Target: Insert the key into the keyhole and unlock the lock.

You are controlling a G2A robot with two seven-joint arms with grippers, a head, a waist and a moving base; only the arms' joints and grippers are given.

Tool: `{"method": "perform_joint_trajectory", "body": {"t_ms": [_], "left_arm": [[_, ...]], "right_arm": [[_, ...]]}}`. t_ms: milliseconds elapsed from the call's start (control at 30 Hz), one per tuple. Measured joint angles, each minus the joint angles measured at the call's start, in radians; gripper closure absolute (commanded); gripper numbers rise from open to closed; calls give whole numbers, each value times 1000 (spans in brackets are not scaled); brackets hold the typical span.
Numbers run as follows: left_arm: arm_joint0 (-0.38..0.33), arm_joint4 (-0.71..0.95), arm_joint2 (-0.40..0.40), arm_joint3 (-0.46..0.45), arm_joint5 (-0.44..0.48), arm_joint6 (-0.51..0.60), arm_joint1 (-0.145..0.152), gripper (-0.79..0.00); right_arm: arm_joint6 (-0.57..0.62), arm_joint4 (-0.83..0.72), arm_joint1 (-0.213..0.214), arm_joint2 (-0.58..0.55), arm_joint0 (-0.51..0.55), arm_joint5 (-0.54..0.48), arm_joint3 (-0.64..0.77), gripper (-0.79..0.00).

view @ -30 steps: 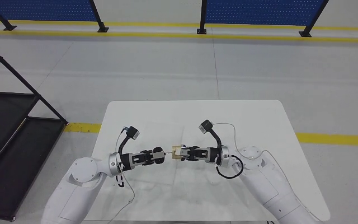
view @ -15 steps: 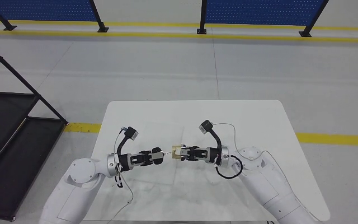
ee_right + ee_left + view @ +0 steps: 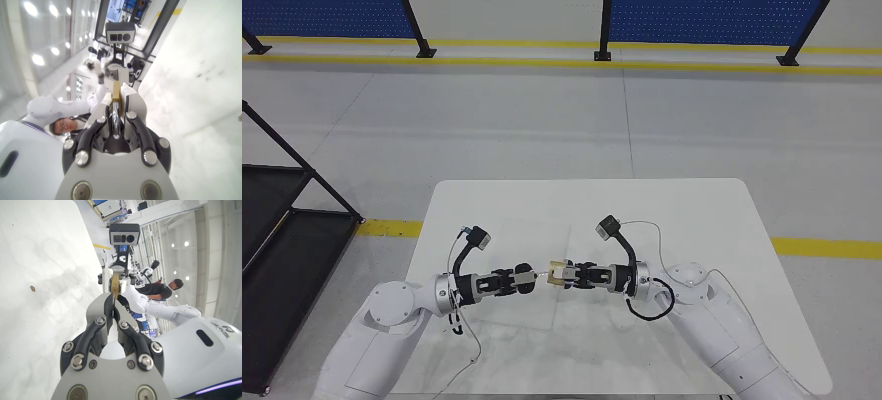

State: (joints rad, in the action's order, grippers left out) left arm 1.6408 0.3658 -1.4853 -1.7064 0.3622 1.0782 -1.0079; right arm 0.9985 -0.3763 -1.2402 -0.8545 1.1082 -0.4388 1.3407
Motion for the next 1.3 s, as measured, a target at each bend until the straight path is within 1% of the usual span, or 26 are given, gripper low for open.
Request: {"method": "perform_joint_trajectory", "body": {"t_ms": [267, 467, 633, 967, 1033, 1133, 1167, 1200, 1267, 1300], "left_arm": [[-1, 4, -1, 1, 3, -2, 3, 0], [21, 5, -48, -14, 14, 11, 12, 0], [35, -34, -86, -31, -11, 41, 22, 0], [33, -38, -88, -32, -11, 37, 22, 0], [24, -79, -99, -30, 23, -15, 22, 0], [19, -236, -112, -24, 143, -143, 20, 0], [21, -299, -116, -24, 184, -186, 19, 0], [26, -396, -117, -26, 229, -252, 17, 0], [33, -543, -118, -34, 282, -355, 13, 0], [37, -644, -122, -40, 303, -426, 10, 0]], "right_arm": [[0, 1, -1, -1, -1, 0, -4, 0], [15, 2, 3, -11, 1, 4, -2, 0], [54, 32, 9, -18, -11, 49, 6, 0], [55, 36, 9, -18, -12, 54, 7, 0], [55, 36, 9, -18, -12, 54, 7, 0], [55, 36, 9, -18, -12, 54, 7, 0], [55, 36, 9, -18, -12, 54, 7, 0], [55, 36, 9, -18, -12, 54, 7, 0], [55, 36, 9, -18, -12, 54, 7, 0], [55, 36, 9, -18, -12, 54, 7, 0]]}}
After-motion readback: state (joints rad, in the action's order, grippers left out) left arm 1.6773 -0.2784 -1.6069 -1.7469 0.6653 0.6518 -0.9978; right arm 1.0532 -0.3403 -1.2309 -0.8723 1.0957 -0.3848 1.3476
